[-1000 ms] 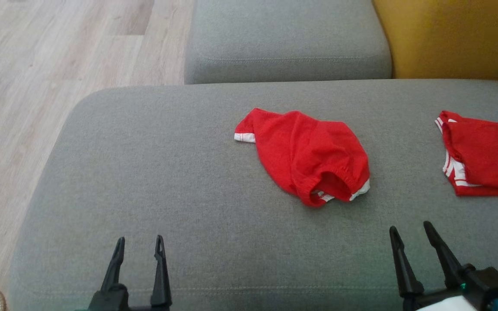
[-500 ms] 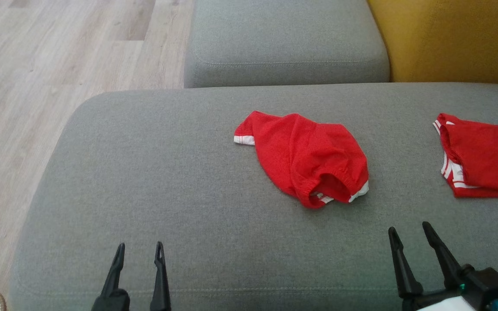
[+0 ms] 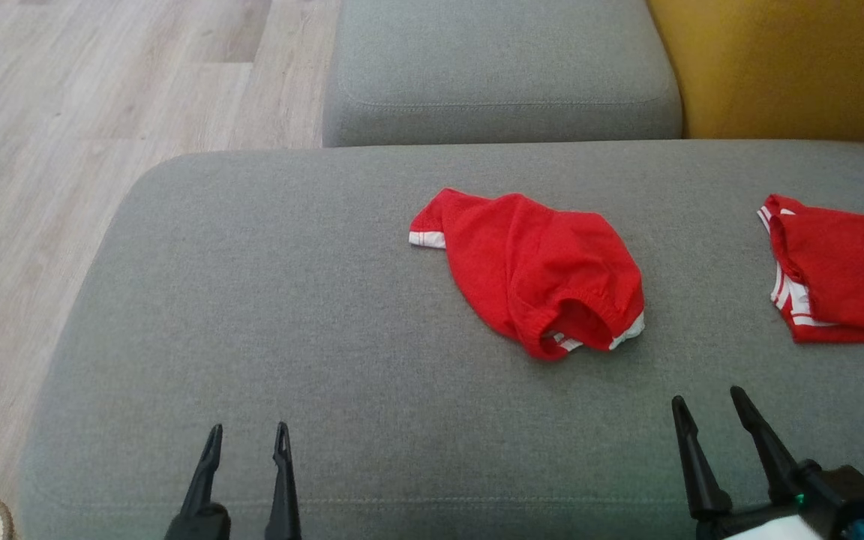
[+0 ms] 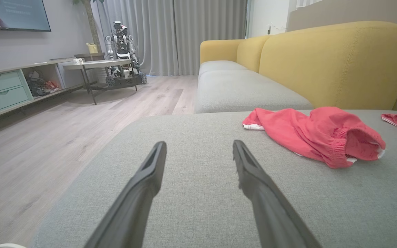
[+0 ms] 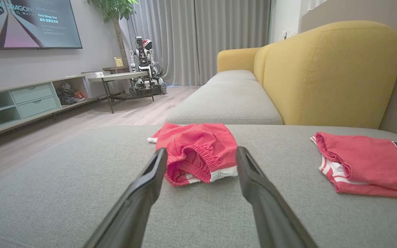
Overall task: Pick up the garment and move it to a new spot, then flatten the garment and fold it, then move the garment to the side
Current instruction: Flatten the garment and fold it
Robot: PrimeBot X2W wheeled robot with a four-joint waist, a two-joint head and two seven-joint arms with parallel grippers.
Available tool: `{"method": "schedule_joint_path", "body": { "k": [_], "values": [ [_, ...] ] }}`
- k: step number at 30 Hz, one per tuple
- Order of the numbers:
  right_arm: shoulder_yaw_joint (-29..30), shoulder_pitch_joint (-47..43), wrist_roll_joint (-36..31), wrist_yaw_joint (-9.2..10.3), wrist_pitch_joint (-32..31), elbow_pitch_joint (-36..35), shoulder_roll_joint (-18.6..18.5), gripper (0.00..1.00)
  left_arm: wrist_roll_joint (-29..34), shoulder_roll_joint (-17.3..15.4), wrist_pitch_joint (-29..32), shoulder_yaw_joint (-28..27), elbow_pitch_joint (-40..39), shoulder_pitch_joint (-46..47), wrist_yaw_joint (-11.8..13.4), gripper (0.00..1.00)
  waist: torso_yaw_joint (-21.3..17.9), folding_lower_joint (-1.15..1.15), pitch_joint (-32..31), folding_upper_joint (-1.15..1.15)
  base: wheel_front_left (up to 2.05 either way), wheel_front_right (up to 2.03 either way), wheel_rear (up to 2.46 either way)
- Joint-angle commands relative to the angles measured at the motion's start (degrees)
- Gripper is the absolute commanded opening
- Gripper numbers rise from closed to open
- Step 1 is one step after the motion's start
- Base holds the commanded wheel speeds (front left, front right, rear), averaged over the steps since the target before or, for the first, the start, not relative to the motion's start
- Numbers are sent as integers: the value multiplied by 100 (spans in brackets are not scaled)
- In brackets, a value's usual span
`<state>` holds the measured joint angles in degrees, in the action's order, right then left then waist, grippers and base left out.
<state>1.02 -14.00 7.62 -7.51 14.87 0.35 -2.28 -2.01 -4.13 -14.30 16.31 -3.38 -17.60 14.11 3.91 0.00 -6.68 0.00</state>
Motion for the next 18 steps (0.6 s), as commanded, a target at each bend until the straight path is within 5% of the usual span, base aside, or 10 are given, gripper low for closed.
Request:
{"method": "schedule_joint_path", "body": {
  "k": [1, 11, 18],
  "values": [
    [-147, 152, 33, 2, 13, -162, -60, 100, 62, 82, -70, -136, -151, 233, -6, 100, -1, 0, 6, 0, 0, 0, 0],
    [-148, 169, 20, 2, 13, -159, -60, 100, 2, 99, -70, -99, -106, 237, -48, 100, -103, 0, 59, 0, 0, 0, 0],
    [42, 292, -67, 2, 13, -182, -60, 100, 11, 103, -70, 292, 173, 595, -624, 100, -477, 0, 338, 0, 0, 0, 0]
  ]
}}
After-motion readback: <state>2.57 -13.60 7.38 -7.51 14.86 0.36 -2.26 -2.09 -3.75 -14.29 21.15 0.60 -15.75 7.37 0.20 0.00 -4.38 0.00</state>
